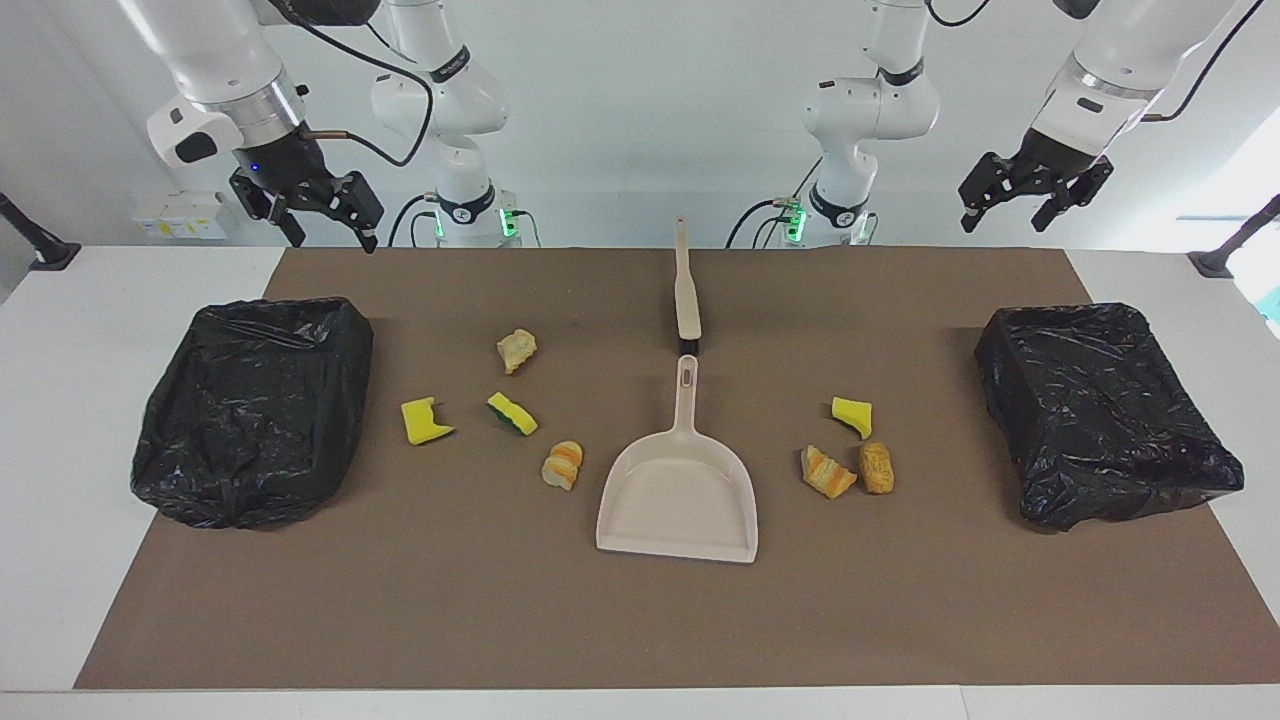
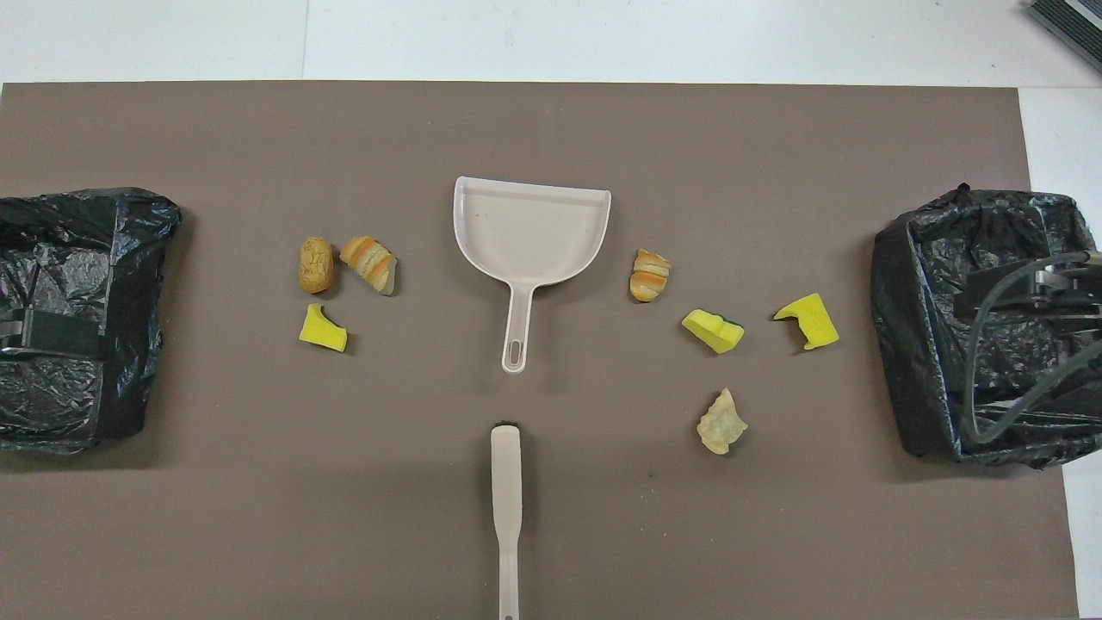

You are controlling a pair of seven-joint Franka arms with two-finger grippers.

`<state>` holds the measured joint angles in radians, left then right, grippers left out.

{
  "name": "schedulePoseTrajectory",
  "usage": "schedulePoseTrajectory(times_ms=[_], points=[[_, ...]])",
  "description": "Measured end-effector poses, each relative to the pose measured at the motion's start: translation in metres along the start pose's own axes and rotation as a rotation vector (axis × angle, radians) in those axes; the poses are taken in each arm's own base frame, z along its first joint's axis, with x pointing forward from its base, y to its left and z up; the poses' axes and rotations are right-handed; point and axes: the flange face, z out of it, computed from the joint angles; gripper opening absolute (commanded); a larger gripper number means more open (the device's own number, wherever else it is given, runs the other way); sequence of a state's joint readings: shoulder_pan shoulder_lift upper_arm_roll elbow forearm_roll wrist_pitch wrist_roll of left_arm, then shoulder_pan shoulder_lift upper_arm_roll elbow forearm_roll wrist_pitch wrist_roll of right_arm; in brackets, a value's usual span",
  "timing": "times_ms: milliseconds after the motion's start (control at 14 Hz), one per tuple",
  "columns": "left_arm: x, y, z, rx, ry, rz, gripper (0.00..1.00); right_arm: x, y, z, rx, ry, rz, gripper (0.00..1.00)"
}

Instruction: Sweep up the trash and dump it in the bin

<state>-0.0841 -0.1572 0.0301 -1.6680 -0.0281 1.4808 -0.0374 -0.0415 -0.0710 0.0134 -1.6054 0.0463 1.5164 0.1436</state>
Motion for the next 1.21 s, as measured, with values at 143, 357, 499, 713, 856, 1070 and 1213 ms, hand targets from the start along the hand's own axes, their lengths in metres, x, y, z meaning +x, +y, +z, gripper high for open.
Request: schedulePoseTrajectory(times_ms=[143, 357, 499, 713, 856, 1070, 1213], points=[[0.000, 0.004, 0.000, 0.001, 0.000, 0.008, 1.00, 0.000, 0.000, 0.000, 0.000, 0.000, 0.000, 1.00], [-0.001, 0.019, 0.001, 0.006, -0.001, 0.035, 1.00, 0.000, 0.000, 0.000, 0.000, 0.000, 0.000, 1.00], [-0.003, 0.035, 0.002, 0.011, -0.003, 0.056, 1.00, 0.000, 0.000, 0.000, 0.000, 0.000, 0.000, 1.00], [-0.007, 0.069, 0.010, 0.021, -0.018, 0.041, 1.00, 0.000, 0.000, 0.000, 0.000, 0.000, 0.000, 1.00], [-0.013, 0.099, 0.024, 0.029, -0.042, 0.050, 1.00, 0.000, 0.000, 0.000, 0.000, 0.000, 0.000, 1.00], [-0.029, 0.150, 0.058, 0.054, -0.097, 0.039, 1.00, 0.000, 0.000, 0.000, 0.000, 0.000, 0.000, 1.00], [-0.044, 0.184, 0.082, 0.069, -0.118, 0.042, 1.00, 0.000, -0.001, 0.000, 0.000, 0.001, -0.002, 1.00]])
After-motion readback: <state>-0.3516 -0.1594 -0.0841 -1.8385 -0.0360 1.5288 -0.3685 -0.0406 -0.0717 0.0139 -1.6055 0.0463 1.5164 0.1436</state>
